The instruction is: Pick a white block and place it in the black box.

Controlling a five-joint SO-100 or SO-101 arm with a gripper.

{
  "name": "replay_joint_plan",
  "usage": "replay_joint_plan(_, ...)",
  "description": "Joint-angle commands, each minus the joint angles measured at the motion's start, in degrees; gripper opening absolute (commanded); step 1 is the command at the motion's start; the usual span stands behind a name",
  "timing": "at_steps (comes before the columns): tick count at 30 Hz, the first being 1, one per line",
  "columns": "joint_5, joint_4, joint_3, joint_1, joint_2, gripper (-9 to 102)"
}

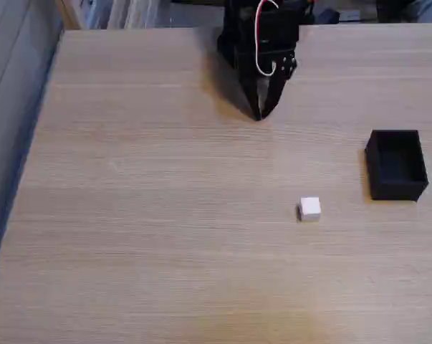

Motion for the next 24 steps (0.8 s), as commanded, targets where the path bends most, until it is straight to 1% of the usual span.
replay_joint_plan(1, -0.2, 0.3, 0.9, -1.2, 0.4, 0)
replay_joint_plan(24, -0.4, 0.3, 0.9, -1.1, 0.4, 0)
